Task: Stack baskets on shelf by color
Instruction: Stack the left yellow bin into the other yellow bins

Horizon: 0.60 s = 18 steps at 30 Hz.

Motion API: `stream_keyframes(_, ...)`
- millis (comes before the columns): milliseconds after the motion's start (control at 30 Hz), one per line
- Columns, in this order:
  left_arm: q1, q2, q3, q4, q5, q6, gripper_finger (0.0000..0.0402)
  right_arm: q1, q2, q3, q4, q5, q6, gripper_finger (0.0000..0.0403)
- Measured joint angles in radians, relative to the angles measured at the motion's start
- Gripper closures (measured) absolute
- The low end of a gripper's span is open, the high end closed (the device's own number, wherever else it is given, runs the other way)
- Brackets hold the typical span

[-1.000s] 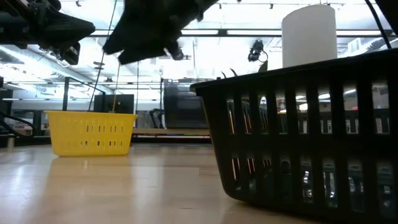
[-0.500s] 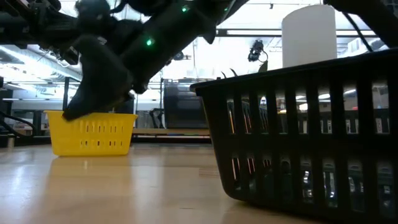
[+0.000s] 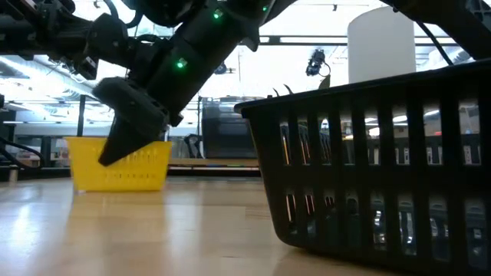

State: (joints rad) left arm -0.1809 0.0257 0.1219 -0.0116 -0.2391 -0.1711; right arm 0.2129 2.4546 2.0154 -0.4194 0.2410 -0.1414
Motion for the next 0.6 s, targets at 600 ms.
stream_keyframes(600,0.000,0.000,0.000,-0.001,0.000,0.000,0.0373,0.049,-0.201,0.000,-0.528,0.158,0.325,0.0393)
